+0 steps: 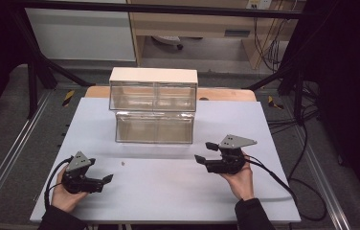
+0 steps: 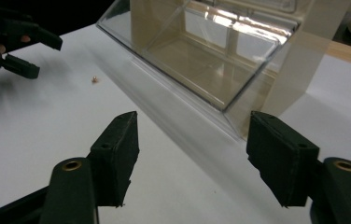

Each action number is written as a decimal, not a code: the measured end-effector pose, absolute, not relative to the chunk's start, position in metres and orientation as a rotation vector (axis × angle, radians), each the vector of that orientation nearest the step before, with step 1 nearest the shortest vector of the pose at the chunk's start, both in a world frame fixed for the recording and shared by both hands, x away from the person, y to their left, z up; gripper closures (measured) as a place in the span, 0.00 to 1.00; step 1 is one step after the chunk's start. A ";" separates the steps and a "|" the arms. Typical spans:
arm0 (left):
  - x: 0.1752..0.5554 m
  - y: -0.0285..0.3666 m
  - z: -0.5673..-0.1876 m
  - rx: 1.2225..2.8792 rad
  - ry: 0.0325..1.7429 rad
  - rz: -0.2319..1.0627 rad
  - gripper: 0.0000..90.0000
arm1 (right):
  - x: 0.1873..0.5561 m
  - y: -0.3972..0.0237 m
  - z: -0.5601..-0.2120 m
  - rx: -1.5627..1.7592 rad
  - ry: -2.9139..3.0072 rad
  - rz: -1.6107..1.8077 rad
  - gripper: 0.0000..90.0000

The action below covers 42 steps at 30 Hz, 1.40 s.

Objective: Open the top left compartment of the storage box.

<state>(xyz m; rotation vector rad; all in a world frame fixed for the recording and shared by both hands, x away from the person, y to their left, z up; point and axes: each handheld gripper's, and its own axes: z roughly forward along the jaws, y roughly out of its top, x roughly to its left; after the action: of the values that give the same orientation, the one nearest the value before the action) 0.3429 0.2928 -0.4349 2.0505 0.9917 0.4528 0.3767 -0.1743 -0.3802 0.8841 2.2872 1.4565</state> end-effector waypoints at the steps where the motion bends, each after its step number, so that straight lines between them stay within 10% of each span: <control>1: 0.343 0.293 -0.435 2.049 0.992 0.453 0.07 | 0.378 -0.172 -0.378 0.878 2.285 1.460 0.43; 42: 0.343 0.294 -0.434 2.049 0.990 0.461 0.07 | 0.427 -0.086 -0.334 0.804 2.197 1.518 1.00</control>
<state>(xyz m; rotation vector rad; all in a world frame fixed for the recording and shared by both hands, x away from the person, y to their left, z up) 0.3427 0.2936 -0.4343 2.0486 0.9896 0.4606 0.4267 -0.0865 -0.3342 0.8045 2.1972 1.5177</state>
